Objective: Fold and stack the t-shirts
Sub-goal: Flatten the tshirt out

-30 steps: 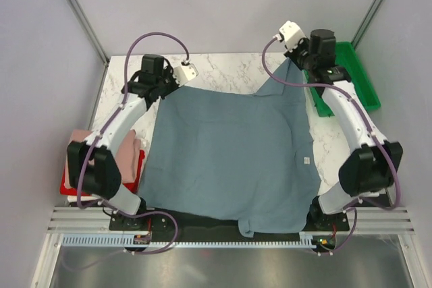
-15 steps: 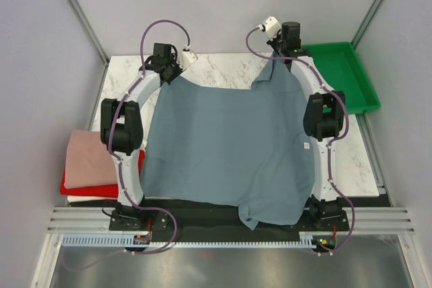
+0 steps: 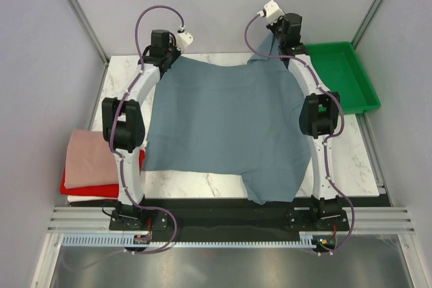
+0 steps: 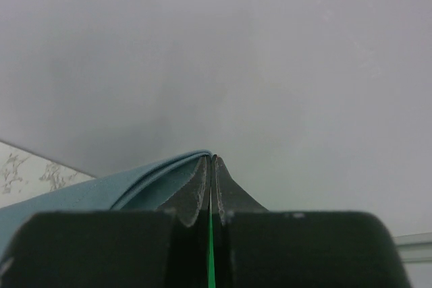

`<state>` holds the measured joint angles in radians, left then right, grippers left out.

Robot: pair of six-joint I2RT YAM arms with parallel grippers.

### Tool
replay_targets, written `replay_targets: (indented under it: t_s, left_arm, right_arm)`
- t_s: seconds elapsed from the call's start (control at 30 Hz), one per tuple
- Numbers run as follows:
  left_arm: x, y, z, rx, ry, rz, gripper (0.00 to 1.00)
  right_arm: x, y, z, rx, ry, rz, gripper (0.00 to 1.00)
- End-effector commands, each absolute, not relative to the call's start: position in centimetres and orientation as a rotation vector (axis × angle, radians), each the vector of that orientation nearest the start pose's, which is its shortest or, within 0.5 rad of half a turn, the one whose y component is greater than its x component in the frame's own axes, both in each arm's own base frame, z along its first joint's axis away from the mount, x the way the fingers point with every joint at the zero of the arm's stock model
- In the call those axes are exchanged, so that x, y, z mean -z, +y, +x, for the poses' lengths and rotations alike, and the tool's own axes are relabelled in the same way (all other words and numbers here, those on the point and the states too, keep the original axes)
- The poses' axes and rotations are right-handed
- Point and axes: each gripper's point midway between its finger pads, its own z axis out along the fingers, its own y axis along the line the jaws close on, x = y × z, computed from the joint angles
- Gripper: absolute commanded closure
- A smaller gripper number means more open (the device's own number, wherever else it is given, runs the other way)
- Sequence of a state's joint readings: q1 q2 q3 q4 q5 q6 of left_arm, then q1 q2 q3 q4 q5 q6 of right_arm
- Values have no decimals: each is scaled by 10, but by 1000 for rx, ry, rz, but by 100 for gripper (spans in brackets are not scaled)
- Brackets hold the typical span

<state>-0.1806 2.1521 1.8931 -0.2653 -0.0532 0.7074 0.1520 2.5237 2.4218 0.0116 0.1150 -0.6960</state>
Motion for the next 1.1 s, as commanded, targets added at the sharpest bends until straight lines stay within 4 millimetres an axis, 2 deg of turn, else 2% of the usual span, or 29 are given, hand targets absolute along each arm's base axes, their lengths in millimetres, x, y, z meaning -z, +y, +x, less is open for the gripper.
replay_targets:
  t_s: [0.0, 0.07, 0.1, 0.13, 0.17, 0.2, 0.33, 0.37, 0.4, 0.43, 0.47, 0.57, 0.63, 0.67, 0.73, 0.77, 0.83, 0.97, 1.07]
  left_arm:
    - [-216, -72, 631, -401, 1828, 766, 98]
    - [-226, -69, 633, -426, 1792, 772, 98]
    - [-220, -70, 631, -435, 1789, 796, 98]
    - [-242, -68, 634, -465, 1705, 798, 98]
    - [-243, -69, 632, -464, 1682, 818, 98]
    - [-234, -67, 630, -461, 1684, 846, 98]
    - [-244, -66, 632, -479, 1650, 875, 98]
    - [-247, -66, 632, -479, 1644, 873, 98]
    - [-254, -67, 630, -477, 1633, 871, 98]
    - [-264, -67, 632, -481, 1605, 850, 98]
    - [-271, -67, 632, -479, 1595, 838, 98]
    - [-292, -67, 632, -482, 1558, 804, 98]
    - [-296, -65, 635, -493, 1547, 804, 98]
    - [-302, -64, 638, -500, 1535, 798, 98]
    - [-306, -61, 639, -517, 1533, 791, 98]
    - [-309, -59, 638, -524, 1531, 783, 98]
    - [-316, -54, 636, -536, 1533, 754, 98]
    - [-312, -52, 626, -533, 1549, 784, 98]
    - [-308, -51, 618, -539, 1554, 814, 98]
  right_arm:
    - [-301, 60, 728, 546, 1425, -527, 100]
    - [-307, 59, 727, 551, 1415, -522, 100]
    - [-310, 60, 727, 554, 1407, -523, 100]
    - [-318, 58, 726, 562, 1386, -519, 100]
    - [-322, 59, 725, 566, 1374, -526, 100]
    - [-328, 63, 725, 565, 1357, -537, 100]
    - [-345, 63, 720, 585, 1324, -537, 100]
    - [-344, 62, 720, 585, 1330, -539, 100]
    - [-345, 62, 718, 583, 1333, -538, 100]
    - [-354, 63, 714, 583, 1323, -539, 100]
    - [-348, 61, 714, 584, 1338, -547, 100]
    - [-356, 61, 709, 585, 1333, -556, 100]
    - [-359, 62, 709, 591, 1324, -569, 100]
    - [-367, 63, 708, 591, 1305, -567, 100]
    - [-368, 66, 711, 589, 1296, -569, 100]
    - [-378, 66, 709, 588, 1277, -559, 100]
    - [-384, 72, 707, 586, 1258, -560, 100]
    - [-395, 76, 702, 593, 1239, -560, 100]
    - [-404, 71, 697, 604, 1239, -541, 100]
